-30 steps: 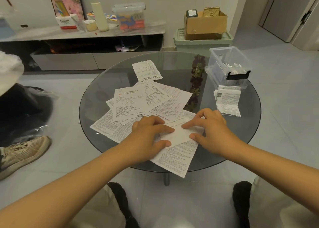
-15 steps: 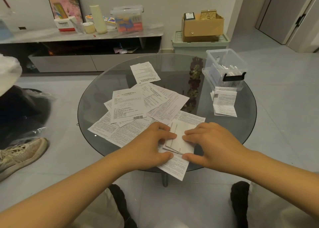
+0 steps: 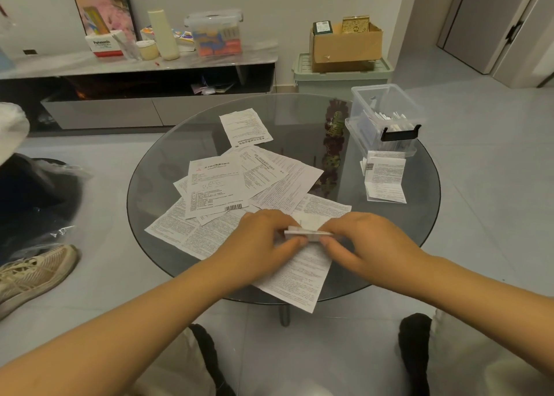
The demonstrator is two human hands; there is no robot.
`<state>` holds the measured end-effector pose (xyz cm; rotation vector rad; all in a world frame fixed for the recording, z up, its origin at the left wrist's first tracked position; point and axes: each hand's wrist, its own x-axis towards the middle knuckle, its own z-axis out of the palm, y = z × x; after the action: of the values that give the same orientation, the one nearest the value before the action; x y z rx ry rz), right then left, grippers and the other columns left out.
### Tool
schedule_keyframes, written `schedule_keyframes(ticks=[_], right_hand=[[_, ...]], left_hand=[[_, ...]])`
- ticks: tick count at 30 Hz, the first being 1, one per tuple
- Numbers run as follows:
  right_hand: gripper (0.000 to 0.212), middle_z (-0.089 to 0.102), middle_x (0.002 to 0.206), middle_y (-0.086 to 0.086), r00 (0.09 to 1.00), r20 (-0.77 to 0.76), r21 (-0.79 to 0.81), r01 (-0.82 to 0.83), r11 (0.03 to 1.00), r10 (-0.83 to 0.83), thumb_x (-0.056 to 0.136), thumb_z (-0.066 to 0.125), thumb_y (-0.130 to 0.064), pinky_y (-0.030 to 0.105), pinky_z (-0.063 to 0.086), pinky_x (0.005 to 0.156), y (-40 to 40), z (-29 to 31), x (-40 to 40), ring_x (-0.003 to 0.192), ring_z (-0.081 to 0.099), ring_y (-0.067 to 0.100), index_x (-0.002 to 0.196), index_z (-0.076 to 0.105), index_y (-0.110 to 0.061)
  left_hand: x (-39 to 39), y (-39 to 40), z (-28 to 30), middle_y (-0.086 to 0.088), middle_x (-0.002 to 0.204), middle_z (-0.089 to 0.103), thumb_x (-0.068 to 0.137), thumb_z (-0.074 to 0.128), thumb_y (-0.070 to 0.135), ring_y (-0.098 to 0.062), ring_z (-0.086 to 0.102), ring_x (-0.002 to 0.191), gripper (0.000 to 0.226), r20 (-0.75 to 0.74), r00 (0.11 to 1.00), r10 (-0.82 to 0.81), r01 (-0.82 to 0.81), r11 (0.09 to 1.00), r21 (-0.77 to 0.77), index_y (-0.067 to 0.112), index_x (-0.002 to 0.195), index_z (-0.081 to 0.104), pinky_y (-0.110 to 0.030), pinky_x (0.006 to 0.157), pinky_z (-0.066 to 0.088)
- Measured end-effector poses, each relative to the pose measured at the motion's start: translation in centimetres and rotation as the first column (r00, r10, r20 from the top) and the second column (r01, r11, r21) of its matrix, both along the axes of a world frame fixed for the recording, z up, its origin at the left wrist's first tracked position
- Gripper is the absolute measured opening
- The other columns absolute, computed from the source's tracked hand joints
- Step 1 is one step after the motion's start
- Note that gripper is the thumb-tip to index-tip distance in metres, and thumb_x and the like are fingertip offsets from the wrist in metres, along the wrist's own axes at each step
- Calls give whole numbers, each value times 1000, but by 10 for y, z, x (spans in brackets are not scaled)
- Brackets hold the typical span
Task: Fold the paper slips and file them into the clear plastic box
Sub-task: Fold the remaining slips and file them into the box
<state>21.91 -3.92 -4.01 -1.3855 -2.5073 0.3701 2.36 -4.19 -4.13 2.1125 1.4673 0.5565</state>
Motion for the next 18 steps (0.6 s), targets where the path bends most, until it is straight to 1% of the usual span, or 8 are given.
schedule_keyframes(ticks=[2,4,6,9,13,15,16,18], right_hand=[[24,65,91,1,994,-78,-33,73,997,-76,93,46,-36,38,50,74,6,-4,-1,84,56,15,99,63,-21],[18,62,94,-1,977,-150,-69,143,987,-152,91,53,-35,35,50,77,12,-9,-3,87,55,14,103,59,-24],[26,60,97,-4,956,-198,-120,194,974,-215,85,61,-37,32,50,78,15,-14,-4,89,53,12,110,54,-31],[44,56,94,-6,931,-217,-177,257,950,-292,80,66,-40,31,49,80,19,-21,-5,95,50,14,119,46,-37],[50,55,81,-12,914,-245,-182,285,941,-325,83,65,-37,26,30,81,19,-23,-3,96,43,14,127,41,-36],[53,55,80,-14,916,-240,-155,291,944,-322,84,64,-36,24,24,82,18,-23,-3,96,43,13,130,37,-37],[56,54,82,-15,920,-234,-135,290,947,-315,84,64,-35,24,24,83,17,-23,-4,96,42,12,131,35,-39],[58,51,94,-15,926,-231,-87,286,954,-299,84,65,-36,24,25,87,16,-24,-4,100,37,9,132,34,-43]], left_hand=[[5,4,1,17,81,60,88,60,34,-5,55,80,2,-9,999,41,-42,999,-2,32,87,60,-18,67,42],[8,9,1,18,78,56,88,60,35,-2,54,74,8,-28,997,66,-66,998,-7,32,90,53,-16,62,39],[11,13,-1,18,82,54,87,62,37,-2,53,76,21,-40,995,91,-92,995,-42,31,102,49,-17,64,41],[14,18,-2,19,84,48,85,64,38,-1,50,75,39,-65,992,107,-113,990,-84,28,117,44,-17,63,40],[15,24,-2,17,80,51,87,63,37,-2,50,73,47,-89,986,138,-146,985,-88,27,128,41,-22,66,40],[16,26,-1,12,81,55,86,63,38,-4,51,73,51,-101,983,151,-161,983,-93,27,130,39,-23,65,40],[16,27,-1,9,86,58,85,64,39,-7,52,75,55,-116,981,158,-170,981,-95,27,131,38,-24,66,40],[17,29,0,2,101,60,82,68,42,-13,54,83,62,-159,972,170,-185,979,-89,27,133,36,-28,74,44]])
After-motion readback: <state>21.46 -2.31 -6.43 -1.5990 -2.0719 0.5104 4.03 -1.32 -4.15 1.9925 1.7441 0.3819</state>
